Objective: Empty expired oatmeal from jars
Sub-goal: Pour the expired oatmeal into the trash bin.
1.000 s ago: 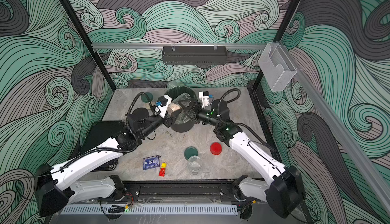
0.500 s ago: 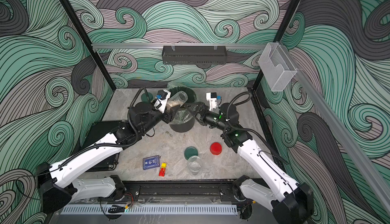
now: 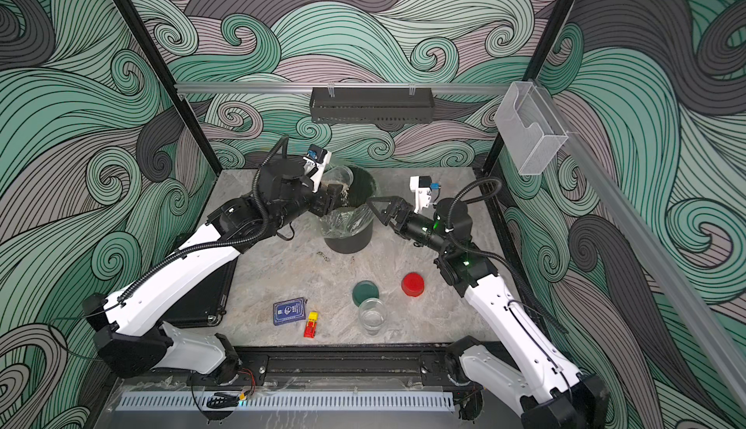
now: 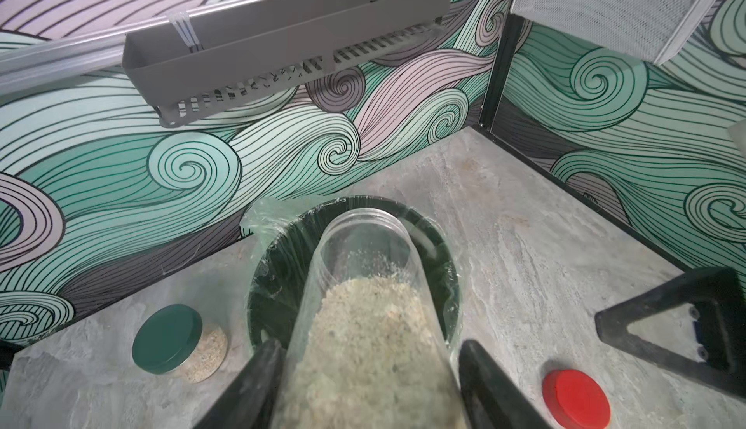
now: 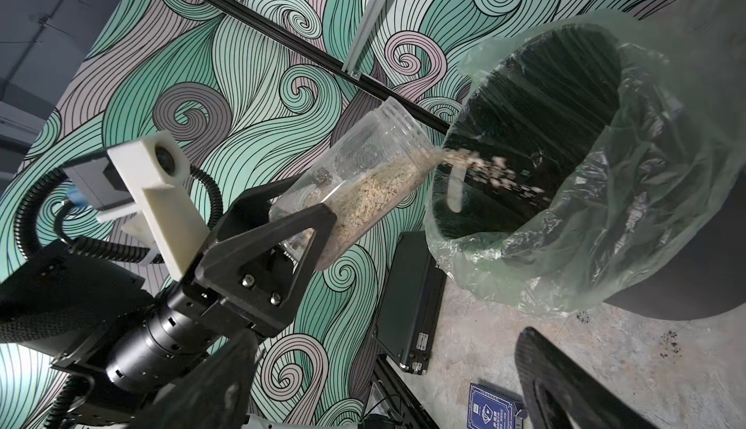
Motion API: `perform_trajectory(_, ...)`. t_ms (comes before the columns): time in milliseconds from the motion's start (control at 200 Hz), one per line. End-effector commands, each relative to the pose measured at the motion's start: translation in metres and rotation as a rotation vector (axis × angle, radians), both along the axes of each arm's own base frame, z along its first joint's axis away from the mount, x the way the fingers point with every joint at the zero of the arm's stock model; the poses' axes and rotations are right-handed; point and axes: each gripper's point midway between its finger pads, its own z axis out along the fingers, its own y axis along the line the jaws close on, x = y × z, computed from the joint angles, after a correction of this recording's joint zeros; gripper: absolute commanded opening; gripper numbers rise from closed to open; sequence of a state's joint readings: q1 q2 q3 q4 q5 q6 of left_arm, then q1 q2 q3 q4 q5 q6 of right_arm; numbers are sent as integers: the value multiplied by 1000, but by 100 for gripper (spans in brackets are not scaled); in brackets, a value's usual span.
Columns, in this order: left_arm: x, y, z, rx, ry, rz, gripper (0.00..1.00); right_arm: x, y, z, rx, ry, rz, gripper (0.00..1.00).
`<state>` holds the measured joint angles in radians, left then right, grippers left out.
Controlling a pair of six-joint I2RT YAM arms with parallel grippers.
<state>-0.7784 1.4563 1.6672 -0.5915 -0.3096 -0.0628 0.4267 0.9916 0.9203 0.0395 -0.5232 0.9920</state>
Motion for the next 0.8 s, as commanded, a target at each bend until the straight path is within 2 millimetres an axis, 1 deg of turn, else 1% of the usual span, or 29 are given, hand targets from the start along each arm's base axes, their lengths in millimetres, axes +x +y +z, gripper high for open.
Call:
perform_trajectory(0, 1, 13, -20, 74, 123, 57, 0, -2, -2, 12, -6, -48, 3, 99)
perform_trajectory(130, 8, 14, -29, 92, 214, 80, 0, -1, -2, 10, -7, -46, 1, 99)
perform_trajectory(190, 12, 14, -29, 97, 236, 85, 0, -2, -2, 10, -6, -47, 2, 99)
perform_trajectory(315, 17, 11, -26, 97, 248, 89, 0, -3, -4, 12, -7, -57, -3, 99)
perform_trajectory(575, 28, 8, -16, 85, 234, 104, 0, -2, -8, 8, -10, -51, -13, 99)
perform_trajectory(725, 26, 11, -14, 93, 264, 118, 0, -2, -9, 8, -14, -62, -11, 99)
perform_trajectory(796, 22, 14, -12, 94, 288, 128, 0, -3, -10, 12, -23, -107, -7, 99)
